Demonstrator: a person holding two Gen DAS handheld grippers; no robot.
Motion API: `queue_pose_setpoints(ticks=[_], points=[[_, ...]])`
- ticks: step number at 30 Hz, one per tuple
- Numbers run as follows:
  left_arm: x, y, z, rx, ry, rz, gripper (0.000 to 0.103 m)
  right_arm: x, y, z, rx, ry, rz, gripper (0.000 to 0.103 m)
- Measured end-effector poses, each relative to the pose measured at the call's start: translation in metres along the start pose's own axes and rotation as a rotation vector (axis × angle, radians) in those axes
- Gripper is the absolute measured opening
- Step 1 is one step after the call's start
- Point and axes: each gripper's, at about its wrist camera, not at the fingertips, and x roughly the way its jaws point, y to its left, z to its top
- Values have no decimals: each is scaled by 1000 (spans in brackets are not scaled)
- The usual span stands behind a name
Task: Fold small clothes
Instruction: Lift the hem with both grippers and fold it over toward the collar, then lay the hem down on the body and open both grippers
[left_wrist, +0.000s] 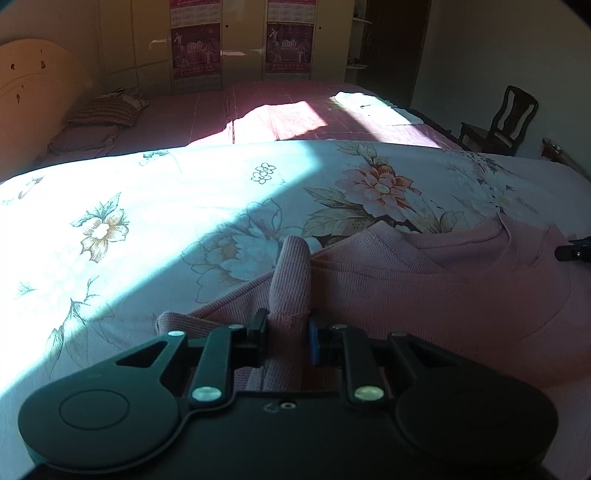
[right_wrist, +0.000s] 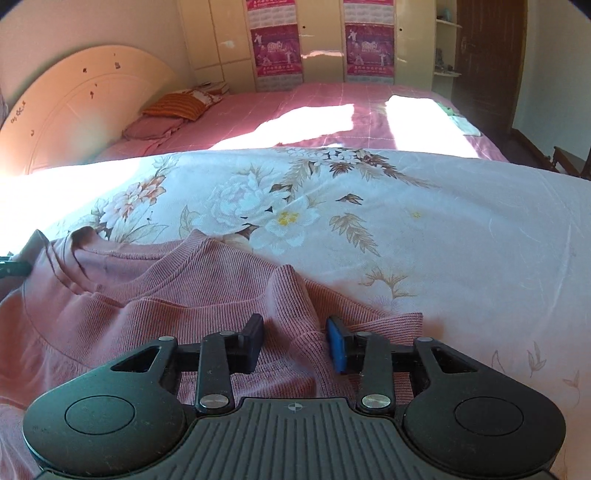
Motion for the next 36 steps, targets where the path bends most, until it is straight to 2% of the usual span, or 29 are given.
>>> queue_pose_setpoints(ticks=[1,2,4,7,9,11,14,16,17,19,22,25,26,28,30,33,36], points=[[-1,0,-1,0,-7,0,17,-1,1,0,-19,2,8,18],[-1,-2,0,-8,-19,-1,15,-3,2,0,-34,1,9,12],[-7,-5,-3,-11,-52,8,13,-8,4,0,-44,-25,-3,10],[-24,-8,-6,-51,-135,40,13,-26,0,0,36,-125,-20,9],[-34,-6,-7,-89,-183,67,13,-39,-3,3,87,-207,-57,8],[-37,-3,-10,-115,-212,112,13,-42,-5,6,103,-236,-103,8],[-28,0,-12,-162,-196,157,13,-31,-3,5,114,-229,-148,8],[-10,-8,-17,-125,-135,197,13,-12,-2,3,115,-167,-171,8],[-4,-12,-19,-105,-126,216,13,-1,-3,-2,115,-132,-192,8],[-1,-18,-22,-81,-134,250,14,8,-4,-9,114,-127,-225,8],[-6,-21,-20,-73,-126,276,24,6,-4,-8,106,-127,-234,9],[-30,-23,-22,-55,-159,295,33,-14,-1,-8,97,-158,-236,11],[-41,-22,-25,-72,-177,284,41,-23,1,-9,99,-171,-234,14],[-59,-24,-31,-93,-201,257,48,-38,4,-11,114,-185,-219,19],[-73,-33,-38,-82,-216,227,49,-53,15,-15,112,-199,-185,20],[-79,-55,-50,-48,-202,167,55,-61,38,-25,75,-191,-132,21],[-68,-66,-67,-31,-157,178,56,-52,57,-40,43,-144,-123,21]])
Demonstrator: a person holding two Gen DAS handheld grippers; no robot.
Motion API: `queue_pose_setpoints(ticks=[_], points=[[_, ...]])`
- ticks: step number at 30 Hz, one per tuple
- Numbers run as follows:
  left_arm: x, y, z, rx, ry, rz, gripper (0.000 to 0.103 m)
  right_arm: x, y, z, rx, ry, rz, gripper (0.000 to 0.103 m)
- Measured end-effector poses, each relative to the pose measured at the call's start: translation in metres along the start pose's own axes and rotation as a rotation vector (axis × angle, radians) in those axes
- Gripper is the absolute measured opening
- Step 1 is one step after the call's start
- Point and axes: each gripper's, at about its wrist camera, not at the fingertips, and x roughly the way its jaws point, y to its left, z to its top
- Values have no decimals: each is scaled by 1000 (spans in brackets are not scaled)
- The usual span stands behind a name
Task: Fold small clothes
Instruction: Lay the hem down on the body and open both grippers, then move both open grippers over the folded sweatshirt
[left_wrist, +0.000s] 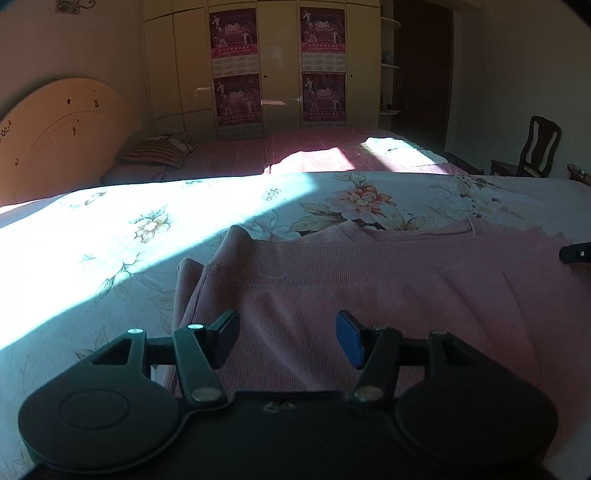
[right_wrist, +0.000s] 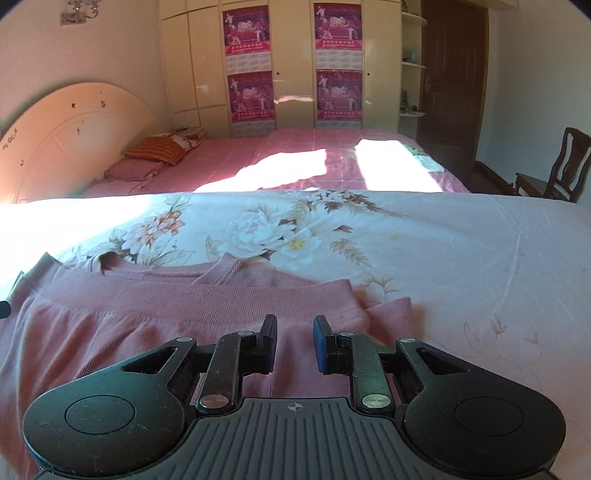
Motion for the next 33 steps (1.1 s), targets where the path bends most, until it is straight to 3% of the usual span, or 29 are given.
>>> queue_pose_setpoints(ticks=[3,9,10,15,18,23,33], points=[[11,9,-22,-18,67,22,56,10,-6,-19,15,55,-45,21],[5,18,-24,-61,75,40,56,7,-34,-27,59,69,-117,21],[1,18,-23,-72,75,45,51,3,-33,-26,65,70,-120,21],[-26,6,-24,-55,32,-1,53,-29,-6,-30,48,27,-37,21],[-24,1,-32,-64,67,-5,53,-33,11,-43,25,43,-12,21],[-26,11,-52,-71,90,22,56,-30,5,-69,-8,80,-60,22],[-38,11,-49,-70,111,48,55,-47,2,-71,-2,115,-109,25]])
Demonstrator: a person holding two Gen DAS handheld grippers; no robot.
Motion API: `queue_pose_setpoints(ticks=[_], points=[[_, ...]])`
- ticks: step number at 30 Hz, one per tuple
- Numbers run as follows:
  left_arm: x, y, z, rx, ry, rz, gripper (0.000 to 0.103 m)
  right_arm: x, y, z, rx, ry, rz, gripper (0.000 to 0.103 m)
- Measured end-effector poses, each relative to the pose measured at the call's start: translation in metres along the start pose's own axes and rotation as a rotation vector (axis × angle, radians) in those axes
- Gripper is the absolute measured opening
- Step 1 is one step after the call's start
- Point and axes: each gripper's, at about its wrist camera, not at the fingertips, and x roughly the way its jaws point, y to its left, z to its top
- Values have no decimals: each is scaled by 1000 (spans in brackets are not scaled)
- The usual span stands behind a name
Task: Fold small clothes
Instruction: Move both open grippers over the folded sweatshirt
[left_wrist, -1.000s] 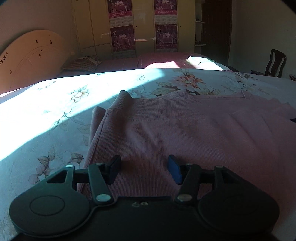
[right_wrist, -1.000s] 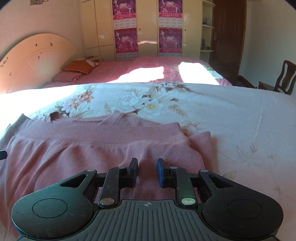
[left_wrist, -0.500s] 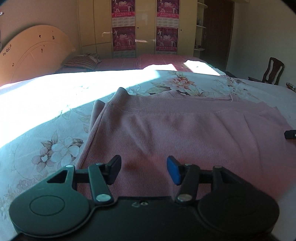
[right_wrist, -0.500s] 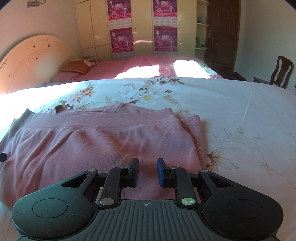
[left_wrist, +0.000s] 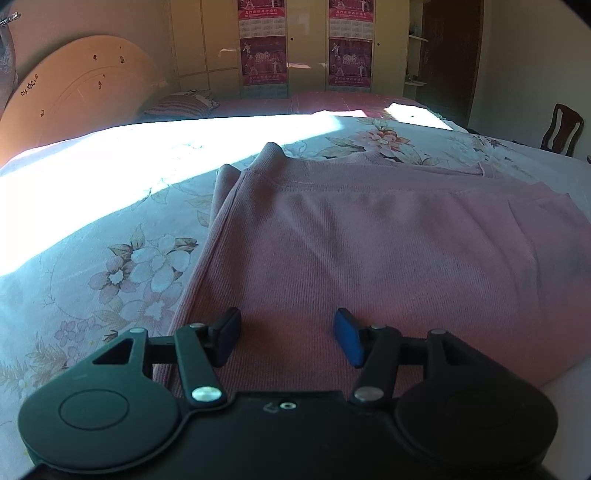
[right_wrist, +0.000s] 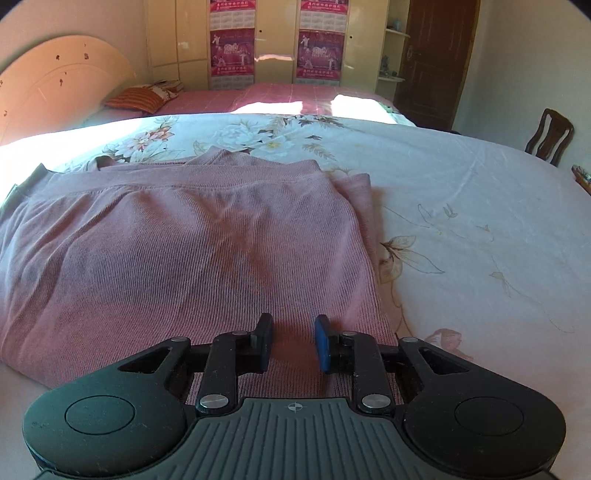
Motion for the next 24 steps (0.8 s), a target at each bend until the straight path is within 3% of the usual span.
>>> queue_pose_setpoints(ticks=[3,7,14,21,24], points=[[-12,-3,3,-7,-12,-20,54,-10,6,3,19,-14,30,27],[-29,-17,11,30,-55,-53,55,-25,27,10,0,-61,67,55],[-25,-57,33,41,-74,-134,56,-25,84,36,-69,-121,145,55],[12,-76,26,59,-2,-111,57,6,124,47,-90,-98,176,55],[17,-71,19,23,-4,-97,68,21,131,40,-109,-65,157,55]])
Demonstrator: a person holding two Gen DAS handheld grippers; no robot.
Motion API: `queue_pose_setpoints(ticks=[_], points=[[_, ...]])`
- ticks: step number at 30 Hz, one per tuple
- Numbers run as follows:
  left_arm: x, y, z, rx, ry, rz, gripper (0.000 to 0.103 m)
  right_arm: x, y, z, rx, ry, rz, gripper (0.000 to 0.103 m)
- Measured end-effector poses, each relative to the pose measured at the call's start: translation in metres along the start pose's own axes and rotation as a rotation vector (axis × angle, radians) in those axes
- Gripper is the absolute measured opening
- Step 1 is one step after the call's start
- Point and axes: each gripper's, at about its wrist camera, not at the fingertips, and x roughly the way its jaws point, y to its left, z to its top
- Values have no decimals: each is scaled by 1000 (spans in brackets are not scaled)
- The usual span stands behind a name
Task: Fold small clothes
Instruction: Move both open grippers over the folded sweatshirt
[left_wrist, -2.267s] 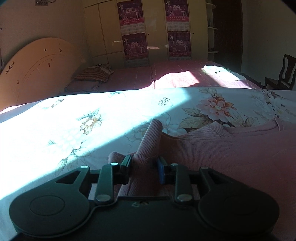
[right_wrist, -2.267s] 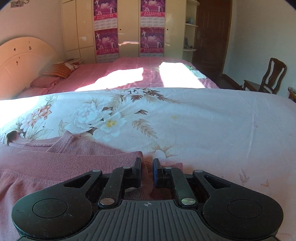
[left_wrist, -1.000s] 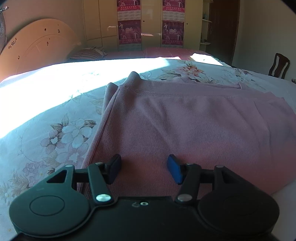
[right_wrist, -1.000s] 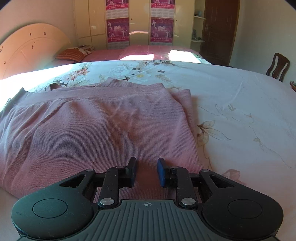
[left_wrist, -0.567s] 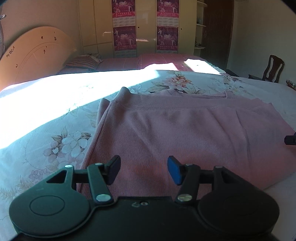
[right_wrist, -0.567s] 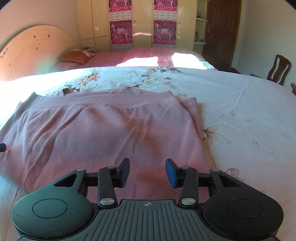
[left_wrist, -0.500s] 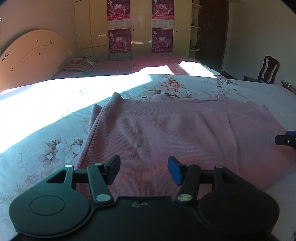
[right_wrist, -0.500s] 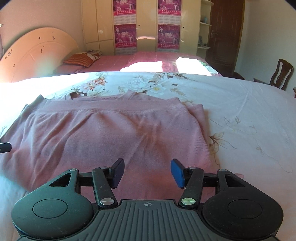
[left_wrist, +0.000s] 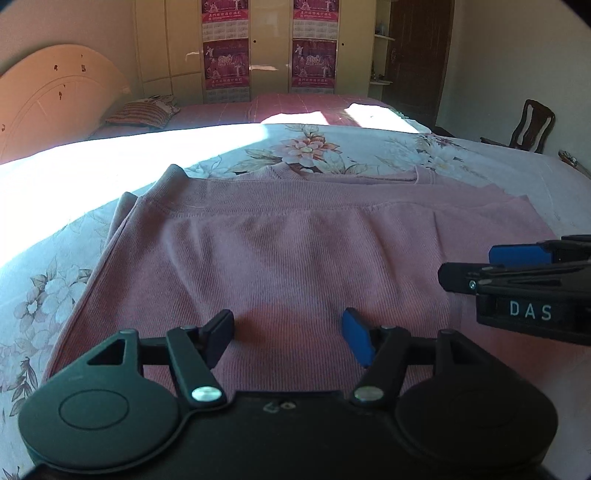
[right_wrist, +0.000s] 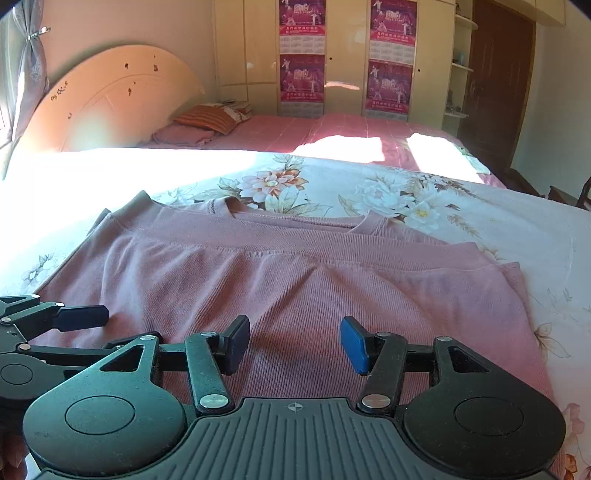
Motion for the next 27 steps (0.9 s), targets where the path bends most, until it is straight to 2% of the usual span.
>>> queue_pose_setpoints(ticks=[5,10,13,21,27], points=[[-2,7,-4,-31,3,-1,69,4,4,-22,-60,7,-14,55],[-9,11,-7,-45,2,7,69,-7,-2,-40,-14,9,-6,55],[-14,13,-12,-40,-2,12,69,-12,0,-51,-42,-2,-9,55],[-28,19,-18,-38,10,24,69,-24,1,-60,-78,26,4,55],[-51,34,-26,-130,22,31,68,-36,-10,-42,11,-12,62,55]])
